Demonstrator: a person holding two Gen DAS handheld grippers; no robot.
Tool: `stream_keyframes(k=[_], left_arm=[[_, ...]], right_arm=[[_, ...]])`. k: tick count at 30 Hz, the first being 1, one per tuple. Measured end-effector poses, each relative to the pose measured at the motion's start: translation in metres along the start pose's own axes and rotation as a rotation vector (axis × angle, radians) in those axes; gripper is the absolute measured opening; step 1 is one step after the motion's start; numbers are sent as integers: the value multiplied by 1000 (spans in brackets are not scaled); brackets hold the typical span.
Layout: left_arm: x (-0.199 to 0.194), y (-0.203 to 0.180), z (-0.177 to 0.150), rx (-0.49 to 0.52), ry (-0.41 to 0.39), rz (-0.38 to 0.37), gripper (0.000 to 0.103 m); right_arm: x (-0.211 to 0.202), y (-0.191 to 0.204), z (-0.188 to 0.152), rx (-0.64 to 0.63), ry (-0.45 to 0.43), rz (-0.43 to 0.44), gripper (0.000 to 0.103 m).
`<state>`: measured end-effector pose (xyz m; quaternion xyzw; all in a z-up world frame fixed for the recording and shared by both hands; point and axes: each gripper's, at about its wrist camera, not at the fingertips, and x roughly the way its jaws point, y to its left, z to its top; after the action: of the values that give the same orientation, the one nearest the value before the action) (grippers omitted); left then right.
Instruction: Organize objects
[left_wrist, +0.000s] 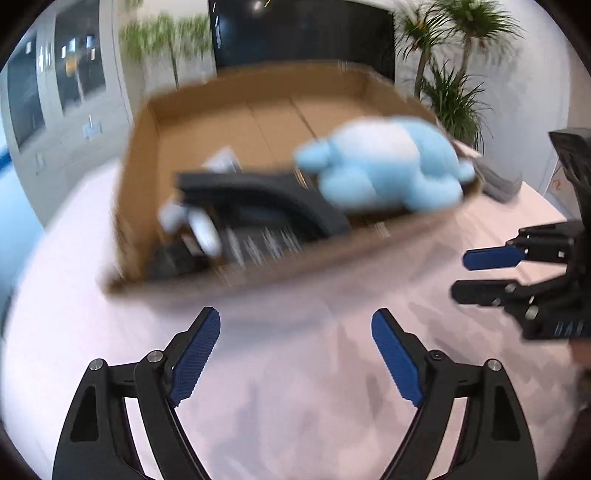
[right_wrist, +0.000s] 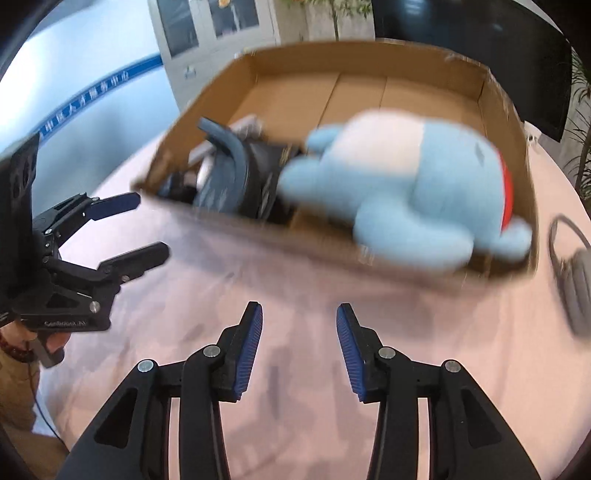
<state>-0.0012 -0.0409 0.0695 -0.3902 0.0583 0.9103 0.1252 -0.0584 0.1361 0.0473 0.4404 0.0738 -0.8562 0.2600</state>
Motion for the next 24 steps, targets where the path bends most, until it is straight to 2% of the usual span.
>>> stream_keyframes(k=[6, 8, 10, 13, 17, 19, 23, 24], left_arm=[[16, -22, -25, -98, 56, 1, 84], [19, -26, -30, -127, 73, 21, 84], [22, -28, -32, -145, 80, 64, 84], [23, -27, -35, -196, 66, 116, 84], [28, -30, -37, -241, 82, 170, 84], [31, -37, -38, -232, 91, 196, 86], [31, -39, -37, -255, 92, 239, 91], [32, -37, -38, -268, 97, 248, 94]], right_arm=[[20, 8, -31, 18, 57, -54, 40], [24, 9, -35, 31, 68, -26, 41], [26, 12, -40, 31, 57, -38, 43], [27, 14, -49, 30, 39, -108, 47], [28, 4, -57, 123, 25, -207, 51], [28, -1, -59, 163, 20, -265, 66], [27, -5, -64, 192, -7, -317, 76], [27, -7, -66, 204, -12, -329, 83]])
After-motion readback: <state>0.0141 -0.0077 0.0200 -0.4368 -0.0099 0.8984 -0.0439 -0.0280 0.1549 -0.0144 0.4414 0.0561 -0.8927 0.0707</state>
